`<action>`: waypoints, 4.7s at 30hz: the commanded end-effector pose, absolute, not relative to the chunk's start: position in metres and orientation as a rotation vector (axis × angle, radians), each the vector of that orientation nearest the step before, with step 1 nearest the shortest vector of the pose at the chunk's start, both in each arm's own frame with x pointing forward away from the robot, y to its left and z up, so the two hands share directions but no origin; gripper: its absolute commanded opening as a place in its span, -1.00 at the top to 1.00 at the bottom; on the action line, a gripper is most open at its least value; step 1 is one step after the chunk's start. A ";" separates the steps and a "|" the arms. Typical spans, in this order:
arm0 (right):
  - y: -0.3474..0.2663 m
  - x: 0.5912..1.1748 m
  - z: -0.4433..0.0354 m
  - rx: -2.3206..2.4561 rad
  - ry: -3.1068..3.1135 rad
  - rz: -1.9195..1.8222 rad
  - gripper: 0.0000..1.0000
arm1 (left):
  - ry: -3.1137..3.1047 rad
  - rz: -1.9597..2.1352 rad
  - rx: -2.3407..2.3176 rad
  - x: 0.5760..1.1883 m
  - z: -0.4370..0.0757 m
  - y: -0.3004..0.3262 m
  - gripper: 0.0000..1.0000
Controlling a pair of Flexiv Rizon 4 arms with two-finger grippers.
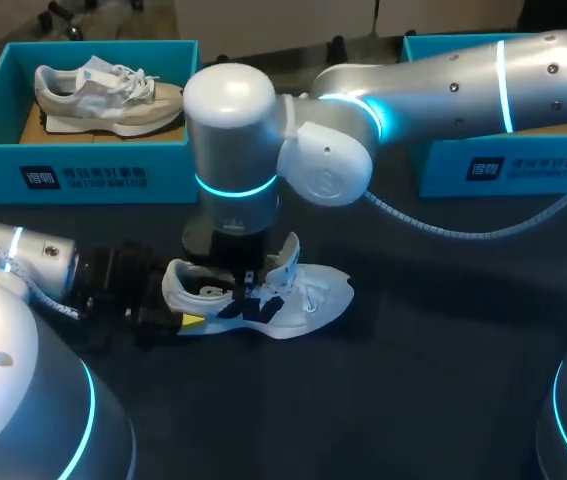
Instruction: Take the shoe out of the shoebox, open the shoe tongue, remove and reinsert the insole, then place the shoe into the shoebox
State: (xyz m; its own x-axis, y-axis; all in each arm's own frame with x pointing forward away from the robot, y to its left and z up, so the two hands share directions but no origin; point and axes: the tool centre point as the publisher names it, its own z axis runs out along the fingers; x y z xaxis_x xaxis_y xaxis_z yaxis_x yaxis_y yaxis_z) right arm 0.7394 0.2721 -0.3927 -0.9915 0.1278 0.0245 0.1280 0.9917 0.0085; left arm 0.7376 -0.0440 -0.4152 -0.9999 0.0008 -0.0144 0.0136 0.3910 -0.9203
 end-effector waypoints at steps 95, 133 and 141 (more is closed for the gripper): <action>0.305 0.773 -0.321 0.384 -3.006 -0.445 -0.58 | 2.610 -1.724 0.012 0.739 -0.416 -0.043 1.00; 0.303 0.783 -0.307 0.035 -2.878 -0.701 -1.00 | 2.610 -1.724 0.012 0.739 -0.416 -0.043 1.00; 0.305 0.786 -0.298 -0.074 -2.803 -0.780 -1.00 | 2.610 -1.724 0.012 0.739 -0.416 -0.043 1.00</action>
State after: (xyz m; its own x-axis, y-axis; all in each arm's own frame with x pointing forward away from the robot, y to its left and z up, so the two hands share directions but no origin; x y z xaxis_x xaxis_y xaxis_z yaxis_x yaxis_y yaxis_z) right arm 0.7854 0.3076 -0.2973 -0.9723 -0.0124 0.2336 0.1070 0.8646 0.4910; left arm 0.7394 -0.0421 -0.4153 -0.9999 -0.0005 -0.0142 0.0129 0.3915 -0.9201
